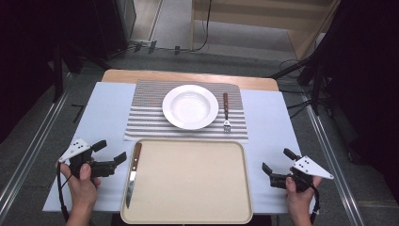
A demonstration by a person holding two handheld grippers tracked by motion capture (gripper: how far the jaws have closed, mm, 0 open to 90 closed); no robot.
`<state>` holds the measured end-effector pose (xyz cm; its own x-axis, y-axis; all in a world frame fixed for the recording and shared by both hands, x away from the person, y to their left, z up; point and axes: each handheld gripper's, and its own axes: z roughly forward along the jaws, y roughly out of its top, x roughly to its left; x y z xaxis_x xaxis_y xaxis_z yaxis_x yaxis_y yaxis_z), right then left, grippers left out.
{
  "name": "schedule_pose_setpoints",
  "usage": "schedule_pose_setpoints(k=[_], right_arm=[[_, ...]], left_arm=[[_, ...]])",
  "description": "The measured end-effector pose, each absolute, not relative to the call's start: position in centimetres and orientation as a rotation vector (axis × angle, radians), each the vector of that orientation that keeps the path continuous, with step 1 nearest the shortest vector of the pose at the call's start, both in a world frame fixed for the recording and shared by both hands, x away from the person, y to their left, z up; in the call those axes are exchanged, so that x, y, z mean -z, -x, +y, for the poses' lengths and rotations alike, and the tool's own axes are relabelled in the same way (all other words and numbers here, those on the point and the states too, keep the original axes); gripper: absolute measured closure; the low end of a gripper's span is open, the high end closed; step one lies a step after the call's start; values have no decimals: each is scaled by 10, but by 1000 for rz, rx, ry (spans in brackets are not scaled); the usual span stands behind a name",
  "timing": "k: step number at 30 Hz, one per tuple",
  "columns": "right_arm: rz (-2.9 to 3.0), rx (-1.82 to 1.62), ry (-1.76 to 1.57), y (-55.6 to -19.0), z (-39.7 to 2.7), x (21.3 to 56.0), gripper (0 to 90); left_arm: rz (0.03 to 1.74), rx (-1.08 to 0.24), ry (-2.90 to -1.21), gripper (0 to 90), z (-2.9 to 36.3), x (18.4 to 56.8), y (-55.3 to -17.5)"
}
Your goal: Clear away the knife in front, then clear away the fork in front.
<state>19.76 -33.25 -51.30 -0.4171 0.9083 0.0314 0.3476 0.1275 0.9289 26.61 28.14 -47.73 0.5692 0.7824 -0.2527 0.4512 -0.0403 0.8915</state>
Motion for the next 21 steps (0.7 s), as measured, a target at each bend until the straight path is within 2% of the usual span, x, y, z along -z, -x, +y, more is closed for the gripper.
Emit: schedule_pose_setpoints(k=[11,16,21], right_arm=[[1839,-1274,-1211,-197,-331,512,0],[1849,-1256,-1184,-196,-330,513,0],[1859,-1233,-1160,-196,-328,513,0]], left_arm=[[973,-467,-1680,0,290,480,-265],[868,-463,-1752,0,290,483,-266],[868,-485,-1743,0,293,484,-267]])
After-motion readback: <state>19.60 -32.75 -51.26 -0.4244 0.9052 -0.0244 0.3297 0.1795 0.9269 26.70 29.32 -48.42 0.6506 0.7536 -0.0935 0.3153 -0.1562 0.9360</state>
